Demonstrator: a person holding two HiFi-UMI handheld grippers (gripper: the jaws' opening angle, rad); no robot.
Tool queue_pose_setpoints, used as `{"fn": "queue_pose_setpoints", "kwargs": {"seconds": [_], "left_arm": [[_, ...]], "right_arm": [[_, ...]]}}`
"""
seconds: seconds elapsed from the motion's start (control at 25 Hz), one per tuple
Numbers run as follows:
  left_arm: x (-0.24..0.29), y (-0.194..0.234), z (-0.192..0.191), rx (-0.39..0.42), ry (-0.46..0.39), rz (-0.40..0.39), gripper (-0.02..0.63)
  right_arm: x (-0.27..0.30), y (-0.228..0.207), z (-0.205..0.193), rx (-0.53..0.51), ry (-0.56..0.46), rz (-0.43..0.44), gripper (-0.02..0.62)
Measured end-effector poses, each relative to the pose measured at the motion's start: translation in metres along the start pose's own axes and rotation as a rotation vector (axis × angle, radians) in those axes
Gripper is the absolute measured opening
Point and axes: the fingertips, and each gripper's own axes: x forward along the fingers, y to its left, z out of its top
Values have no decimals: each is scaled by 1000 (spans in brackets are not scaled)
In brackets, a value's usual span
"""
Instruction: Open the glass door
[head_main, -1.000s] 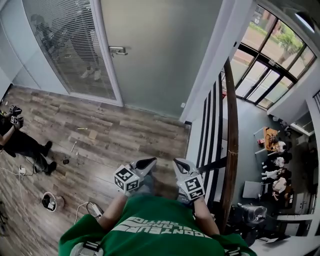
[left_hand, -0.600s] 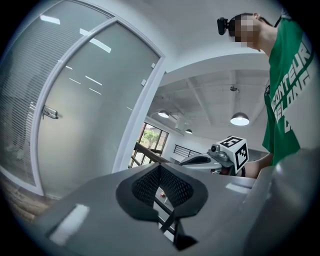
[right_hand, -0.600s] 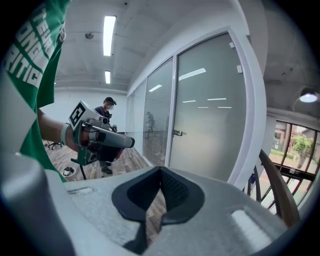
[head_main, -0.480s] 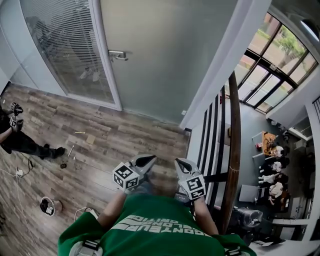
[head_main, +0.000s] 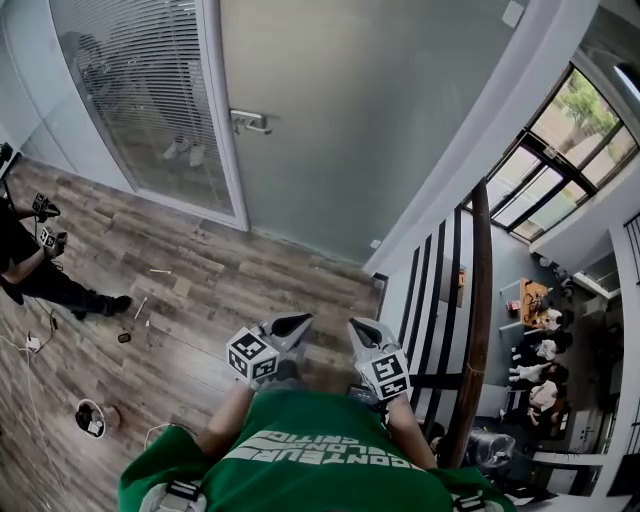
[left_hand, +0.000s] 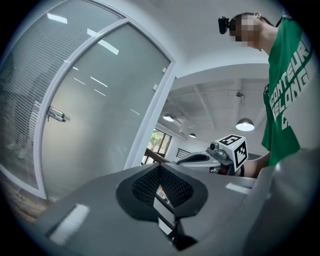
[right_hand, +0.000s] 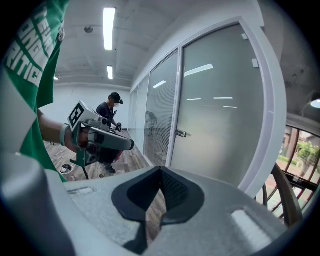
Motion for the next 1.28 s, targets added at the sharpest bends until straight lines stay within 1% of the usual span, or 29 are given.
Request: {"fn": "queue_pose_setpoints", "kwargs": {"seconds": [0.08,0.24,0.36,0.48,0.56,0.64,0.76,0.84,0.92,1.0,1.28], "left_arm": [[-4,13,4,-11,-11,12,17],[-19,39,12,-18,-29,47,17],[-33,52,14,-21,-45,82,17],[-48,64,13,-40,-63,137,17],[-56,70,14,-47,-70,172,17],[-61,76,15,-48,-75,200,17],[-67,87,12,-61,-80,239,17],[-68,96,12,-74,-88,260,17],[-61,103,15,-75,-94,266,17],[-47,110,21,-67,-92,260,16],[14,157,50,-44,-72,228,17]], "right_arm": [[14,1,10,-21,7,14,-6],[43,7,38,-73,-21,57,-6],[60,14,41,-90,-16,93,-6],[76,21,44,-108,-11,134,-6],[86,24,51,-114,-26,163,-6],[96,26,55,-118,-38,186,-6],[108,27,52,-124,-22,212,-6],[116,28,56,-123,-39,229,-6],[122,19,56,-113,-54,234,-6],[130,3,52,-98,-48,234,-6],[166,-67,56,-61,-41,208,-6]]}}
